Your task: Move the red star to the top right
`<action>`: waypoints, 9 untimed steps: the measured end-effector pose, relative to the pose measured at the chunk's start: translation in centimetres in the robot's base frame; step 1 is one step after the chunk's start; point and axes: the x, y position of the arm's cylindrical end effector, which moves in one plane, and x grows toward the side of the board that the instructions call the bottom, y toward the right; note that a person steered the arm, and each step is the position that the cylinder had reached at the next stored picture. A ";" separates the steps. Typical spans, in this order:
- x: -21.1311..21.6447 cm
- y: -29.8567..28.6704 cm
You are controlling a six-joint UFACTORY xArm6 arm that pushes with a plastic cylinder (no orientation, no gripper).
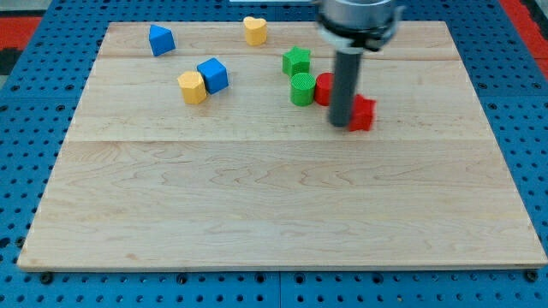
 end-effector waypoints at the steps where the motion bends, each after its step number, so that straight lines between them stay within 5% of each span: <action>1: 0.0 2.2; 4: 0.3 6.9; 7: -13.4 7.7; 9: -12.1 7.4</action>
